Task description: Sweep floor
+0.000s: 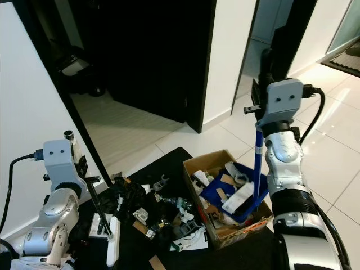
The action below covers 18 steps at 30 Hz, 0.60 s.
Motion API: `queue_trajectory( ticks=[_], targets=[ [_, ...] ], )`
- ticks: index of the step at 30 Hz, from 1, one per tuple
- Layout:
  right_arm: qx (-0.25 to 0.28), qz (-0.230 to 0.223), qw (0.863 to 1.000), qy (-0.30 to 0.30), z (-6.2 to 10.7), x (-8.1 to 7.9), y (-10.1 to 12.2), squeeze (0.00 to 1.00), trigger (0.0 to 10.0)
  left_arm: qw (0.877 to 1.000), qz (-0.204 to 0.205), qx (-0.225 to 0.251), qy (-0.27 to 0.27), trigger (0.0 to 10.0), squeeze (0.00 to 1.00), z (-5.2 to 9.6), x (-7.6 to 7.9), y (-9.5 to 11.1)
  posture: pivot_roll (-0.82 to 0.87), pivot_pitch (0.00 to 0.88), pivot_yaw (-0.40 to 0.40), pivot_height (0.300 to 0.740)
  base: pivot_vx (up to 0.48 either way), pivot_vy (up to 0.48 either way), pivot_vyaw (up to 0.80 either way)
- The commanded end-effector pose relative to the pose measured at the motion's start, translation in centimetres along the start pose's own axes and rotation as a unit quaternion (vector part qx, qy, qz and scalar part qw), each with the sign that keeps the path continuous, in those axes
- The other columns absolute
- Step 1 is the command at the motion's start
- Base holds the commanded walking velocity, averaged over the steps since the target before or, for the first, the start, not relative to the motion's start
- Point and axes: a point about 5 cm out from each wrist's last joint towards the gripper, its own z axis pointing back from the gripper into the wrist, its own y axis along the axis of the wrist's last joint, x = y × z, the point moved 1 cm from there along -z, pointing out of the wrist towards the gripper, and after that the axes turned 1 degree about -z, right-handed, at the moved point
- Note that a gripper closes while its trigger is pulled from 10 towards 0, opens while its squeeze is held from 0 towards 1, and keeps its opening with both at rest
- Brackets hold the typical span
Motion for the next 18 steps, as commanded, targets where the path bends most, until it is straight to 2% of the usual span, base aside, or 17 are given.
queue_trajectory(
  ticks=[1, 2, 3, 4, 6, 7, 9, 12, 13, 14, 15, 18],
  targets=[
    [0.040, 0.041, 0.998, 0.027, -0.7, -0.5, 1.3, 0.00, 10.0, 1.000, -0.016, 0.005, 0.011, 10.0, 0.00, 0.2, -0.8, 0.0, 0.08, 0.157, 0.080, 0.740, 0.000, 0.000, 0.00],
    [0.040, 0.041, 0.998, 0.027, -0.7, -0.5, 1.3, 0.00, 10.0, 1.000, -0.016, 0.005, 0.011, 10.0, 0.00, 0.2, -0.8, 0.0, 0.08, 0.157, 0.080, 0.740, 0.000, 0.000, 0.00],
    [0.046, 0.084, 0.993, 0.067, -1.0, -1.9, 1.4, 0.00, 10.0, 1.000, -0.018, 0.002, 0.012, 10.0, 0.00, 0.4, -1.0, -0.2, 0.08, 0.157, 0.077, 0.740, 0.000, 0.000, 0.00],
    [0.046, 0.084, 0.993, 0.067, -1.0, -1.9, 1.4, 0.00, 10.0, 1.000, -0.018, 0.002, 0.012, 10.0, 0.00, 0.4, -1.0, -0.2, 0.08, 0.157, 0.077, 0.740, 0.000, 0.000, 0.00],
    [0.065, 0.152, 0.975, 0.147, -1.1, -4.8, 1.4, 0.00, 10.0, 1.000, -0.022, -0.003, 0.017, 10.0, 0.00, 0.7, -1.5, -0.5, 0.09, 0.159, 0.073, 0.740, 0.000, 0.000, 0.00],
    [0.065, 0.152, 0.975, 0.147, -1.1, -4.8, 1.4, 0.00, 10.0, 1.000, -0.022, -0.003, 0.017, 10.0, 0.00, 0.7, -1.5, -0.5, 0.09, 0.159, 0.073, 0.740, 0.000, 0.000, 0.00],
    [0.074, 0.171, 0.964, 0.192, -0.7, -6.5, 1.2, 0.00, 10.0, 0.999, -0.025, -0.006, 0.021, 10.0, 0.00, 0.9, -1.8, -0.7, 0.09, 0.162, 0.069, 0.740, 0.000, 0.000, 0.00],
    [0.074, 0.171, 0.964, 0.192, -0.7, -6.5, 1.2, 0.00, 10.0, 0.999, -0.025, -0.006, 0.021, 10.0, 0.00, 0.9, -1.8, -0.7, 0.09, 0.162, 0.069, 0.740, 0.000, 0.000, 0.00],
    [0.078, 0.181, 0.957, 0.212, -0.4, -7.4, 1.0, 0.00, 10.0, 0.999, -0.025, -0.007, 0.022, 10.0, 0.00, 1.0, -1.9, -0.8, 0.10, 0.165, 0.066, 0.740, 0.000, 0.000, 0.00],
    [0.078, 0.181, 0.957, 0.212, -0.4, -7.4, 1.0, 0.00, 10.0, 0.999, -0.025, -0.007, 0.022, 10.0, 0.00, 1.0, -1.9, -0.8, 0.10, 0.165, 0.066, 0.740, 0.000, 0.000, 0.00],
    [0.081, 0.183, 0.945, 0.258, 0.8, -9.2, 0.2, 0.00, 10.0, 0.999, -0.026, -0.009, 0.026, 10.0, 0.00, 1.2, -2.0, -1.0, 0.10, 0.171, 0.061, 0.740, 0.000, 0.000, 0.00],
    [0.080, 0.177, 0.941, 0.278, 1.4, -10.0, -0.2, 0.00, 10.0, 0.999, -0.026, -0.010, 0.027, 10.0, 0.00, 1.3, -2.1, -1.1, 0.10, 0.173, 0.059, 0.740, 0.000, 0.000, 0.00]
  ],
)
